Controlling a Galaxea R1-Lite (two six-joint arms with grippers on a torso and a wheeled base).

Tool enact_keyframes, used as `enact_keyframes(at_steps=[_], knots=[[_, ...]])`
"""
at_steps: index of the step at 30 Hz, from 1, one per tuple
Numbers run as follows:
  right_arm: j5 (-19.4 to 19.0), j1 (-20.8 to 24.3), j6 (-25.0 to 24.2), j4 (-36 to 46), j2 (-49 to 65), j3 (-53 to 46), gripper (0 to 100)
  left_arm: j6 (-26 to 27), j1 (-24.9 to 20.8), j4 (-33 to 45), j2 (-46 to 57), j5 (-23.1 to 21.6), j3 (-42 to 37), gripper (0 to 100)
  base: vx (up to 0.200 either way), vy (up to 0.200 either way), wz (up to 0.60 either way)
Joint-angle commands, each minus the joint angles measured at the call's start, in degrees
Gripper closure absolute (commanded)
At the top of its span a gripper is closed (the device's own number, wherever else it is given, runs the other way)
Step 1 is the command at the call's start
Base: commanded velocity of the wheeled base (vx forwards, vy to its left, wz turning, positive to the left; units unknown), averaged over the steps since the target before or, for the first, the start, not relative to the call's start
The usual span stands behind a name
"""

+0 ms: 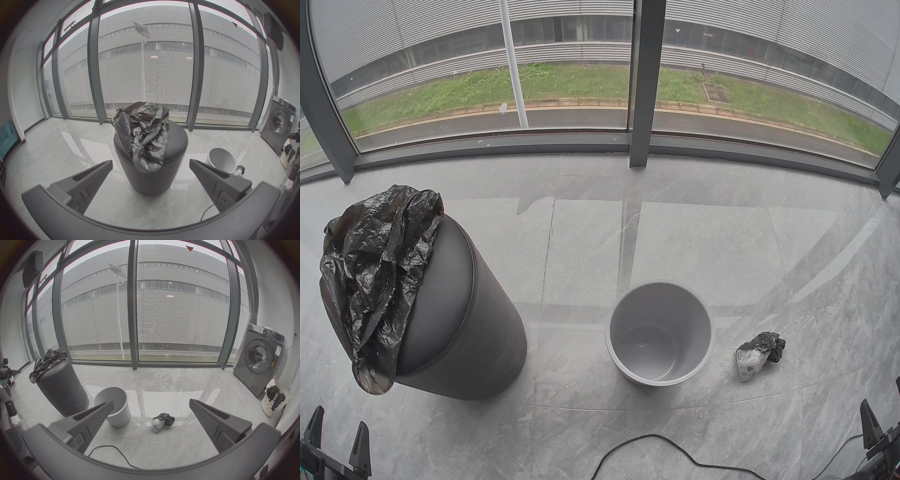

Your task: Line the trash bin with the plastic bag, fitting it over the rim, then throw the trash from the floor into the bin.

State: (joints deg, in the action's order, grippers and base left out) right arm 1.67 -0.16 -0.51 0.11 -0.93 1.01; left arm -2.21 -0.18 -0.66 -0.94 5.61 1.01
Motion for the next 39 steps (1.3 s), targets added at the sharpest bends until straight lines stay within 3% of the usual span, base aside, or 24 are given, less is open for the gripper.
enact_keyframes(at_steps=[1, 8, 14, 23, 29, 39], knots=[[0.0, 0.0, 0.0, 0.0, 0.8, -0.9, 0, 0.0, -0.1, 0.0, 0.9, 0.0, -1.0, 0, 0.2, 0.2, 0.0], [-0.1, 0.0, -0.1, 0.0, 0.7, -0.9, 0, 0.1, 0.0, 0.0, 0.9, 0.1, -1.0, 0, 0.2, 0.029, 0.0], [-0.1, 0.0, -0.1, 0.0, 0.7, -0.9, 0, 0.4, 0.0, 0.0, 0.9, 0.0, -1.0, 0, 0.0, 0.2, 0.0], [-0.1, 0.0, -0.4, 0.0, 0.7, -0.9, 0, 1.8, 0.0, 0.1, 0.9, -0.3, -1.0, 0, 0.0, 0.0, 0.0], [-0.1, 0.0, -0.5, -0.1, 0.7, -0.9, 0, 1.8, 0.0, 0.3, 0.9, -0.4, -1.0, 0, -0.1, 0.2, 0.0], [-0.2, 0.0, -0.3, 0.0, 0.7, -0.9, 0, 2.3, 0.0, 0.2, 0.9, -0.6, -1.0, 0, 0.0, 0.0, 0.0]])
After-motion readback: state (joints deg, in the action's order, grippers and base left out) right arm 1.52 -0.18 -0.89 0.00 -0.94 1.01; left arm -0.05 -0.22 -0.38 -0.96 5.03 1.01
